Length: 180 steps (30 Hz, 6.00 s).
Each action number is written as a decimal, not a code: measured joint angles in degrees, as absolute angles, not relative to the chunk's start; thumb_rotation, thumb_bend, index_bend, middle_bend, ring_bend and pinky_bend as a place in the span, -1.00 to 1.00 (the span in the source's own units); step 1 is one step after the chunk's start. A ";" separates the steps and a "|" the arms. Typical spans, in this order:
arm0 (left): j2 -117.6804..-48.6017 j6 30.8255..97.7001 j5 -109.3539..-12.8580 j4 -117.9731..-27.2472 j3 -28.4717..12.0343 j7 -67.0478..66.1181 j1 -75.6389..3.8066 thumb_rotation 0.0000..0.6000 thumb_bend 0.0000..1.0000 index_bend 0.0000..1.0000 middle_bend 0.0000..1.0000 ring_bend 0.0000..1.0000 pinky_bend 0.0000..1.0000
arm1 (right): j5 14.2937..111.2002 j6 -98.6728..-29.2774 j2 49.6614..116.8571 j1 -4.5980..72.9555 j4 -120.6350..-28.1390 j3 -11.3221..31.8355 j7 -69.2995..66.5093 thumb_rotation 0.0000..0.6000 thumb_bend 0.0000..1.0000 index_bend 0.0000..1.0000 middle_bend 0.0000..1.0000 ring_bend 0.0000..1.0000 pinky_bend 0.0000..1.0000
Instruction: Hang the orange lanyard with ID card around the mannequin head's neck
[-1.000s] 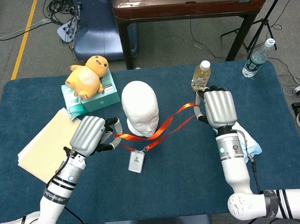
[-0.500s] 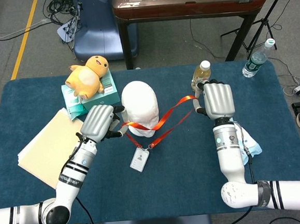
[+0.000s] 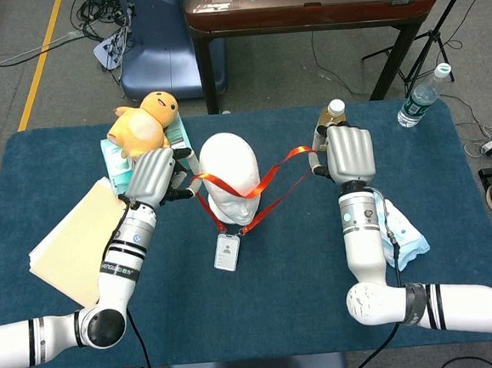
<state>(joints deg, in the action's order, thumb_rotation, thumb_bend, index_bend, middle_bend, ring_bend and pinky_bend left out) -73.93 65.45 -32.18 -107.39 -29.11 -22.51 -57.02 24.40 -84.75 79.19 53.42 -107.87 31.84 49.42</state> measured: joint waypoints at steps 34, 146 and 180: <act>-78.88 61.20 -19.45 -87.42 -31.27 -23.00 -65.00 1.00 -0.28 0.43 1.00 1.00 1.00 | 14.89 -79.95 84.01 59.31 -91.17 35.54 45.69 1.00 -0.07 0.24 -0.13 -0.30 -0.18; -70.07 54.23 -24.26 -86.14 -26.22 -20.88 -55.75 1.00 -0.98 -0.91 -0.99 -1.00 -0.73 | 23.43 -76.61 77.94 56.73 -99.95 27.53 46.32 1.00 -0.81 -0.73 -0.60 -0.61 -0.30; -61.92 69.98 -67.88 -91.53 -8.69 10.72 -23.18 1.00 -0.98 -0.85 -0.96 -1.00 -0.73 | 57.10 -80.50 62.65 27.60 -103.94 5.42 22.69 1.00 -0.79 -0.73 -0.53 -0.61 -0.31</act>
<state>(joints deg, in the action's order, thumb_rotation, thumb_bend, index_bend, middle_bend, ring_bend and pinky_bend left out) -61.92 69.98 -67.88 -91.53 -8.69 10.72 -23.18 57.10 -80.50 62.65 27.60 -103.94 5.42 22.69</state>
